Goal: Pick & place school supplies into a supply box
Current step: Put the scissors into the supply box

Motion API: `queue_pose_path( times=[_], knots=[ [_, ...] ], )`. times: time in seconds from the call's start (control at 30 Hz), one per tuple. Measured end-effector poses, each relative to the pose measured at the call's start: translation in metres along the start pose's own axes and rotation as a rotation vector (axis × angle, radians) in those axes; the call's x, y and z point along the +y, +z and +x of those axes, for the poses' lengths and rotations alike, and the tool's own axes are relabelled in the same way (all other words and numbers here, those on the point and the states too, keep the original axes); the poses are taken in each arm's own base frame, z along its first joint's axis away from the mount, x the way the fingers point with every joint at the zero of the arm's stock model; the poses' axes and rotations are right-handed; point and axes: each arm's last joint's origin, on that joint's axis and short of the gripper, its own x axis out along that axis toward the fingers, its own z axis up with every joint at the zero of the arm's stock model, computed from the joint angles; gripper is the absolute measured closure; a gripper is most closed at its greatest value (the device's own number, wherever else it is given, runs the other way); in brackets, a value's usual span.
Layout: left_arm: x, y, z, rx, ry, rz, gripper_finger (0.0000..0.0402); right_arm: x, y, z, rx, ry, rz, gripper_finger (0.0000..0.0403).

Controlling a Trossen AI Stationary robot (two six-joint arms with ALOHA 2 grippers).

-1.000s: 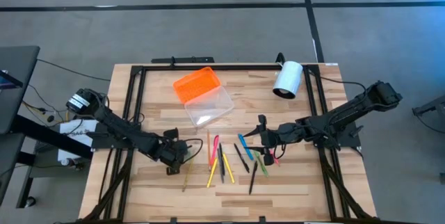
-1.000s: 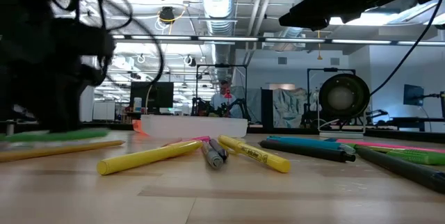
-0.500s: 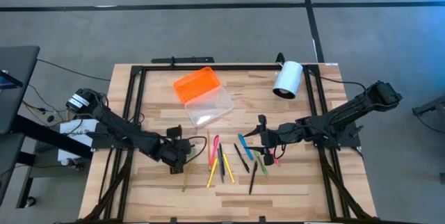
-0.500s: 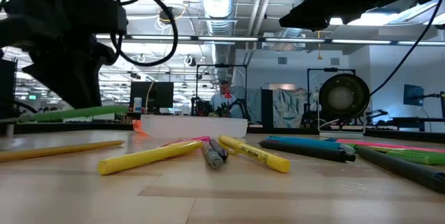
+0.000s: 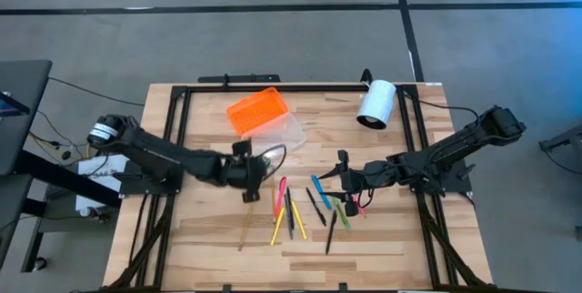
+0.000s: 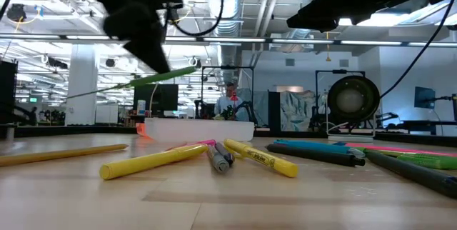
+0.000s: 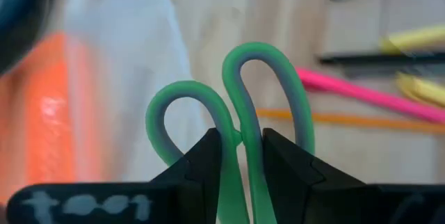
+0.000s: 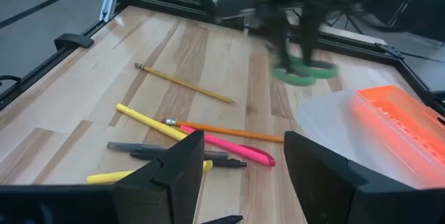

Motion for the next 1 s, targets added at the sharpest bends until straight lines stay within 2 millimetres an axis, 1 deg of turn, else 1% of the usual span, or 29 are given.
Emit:
queue_pose_path(
  times=[0.17, 0.3, 0.43, 0.53, 0.63, 0.73, 0.83, 0.93, 1.0],
  knots=[
    [0.032, 0.021, 0.01, -0.052, 0.006, -0.008, 0.0323, 0.0, 0.0, 0.0, 0.0, 0.0, 0.0, 0.021],
    [0.06, 0.035, 0.02, -0.143, -0.029, -0.043, 0.0323, 0.0, 0.0, 0.0, 0.0, 0.0, -0.001, 0.021],
    [0.088, 0.043, 0.028, -0.222, -0.053, -0.084, 0.0323, 0.0, 0.0, 0.0, 0.002, 0.0, -0.001, 0.021],
    [0.103, 0.044, 0.031, -0.246, -0.024, -0.085, 0.0323, 0.0, -0.001, 0.0, 0.006, 0.001, -0.002, 0.021],
    [0.114, 0.046, 0.033, -0.274, -0.016, -0.087, 0.0323, 0.0, -0.001, 0.0, 0.007, 0.001, -0.002, 0.021],
    [0.12, 0.05, 0.033, -0.321, -0.027, -0.085, 0.0323, 0.0, -0.001, 0.0, 0.007, 0.001, -0.002, 0.021],
    [0.122, 0.052, 0.034, -0.376, -0.031, -0.075, 0.0323, 0.0, -0.001, 0.0, 0.007, 0.001, -0.002, 0.021],
    [0.122, 0.047, 0.038, -0.382, -0.022, -0.063, 0.0323, 0.0, -0.001, 0.0, 0.007, 0.001, -0.002, 0.021],
    [0.122, 0.045, 0.048, -0.362, -0.02, -0.063, 0.0323, 0.0, -0.001, 0.0, 0.007, 0.001, -0.002, 0.021]
  ],
)
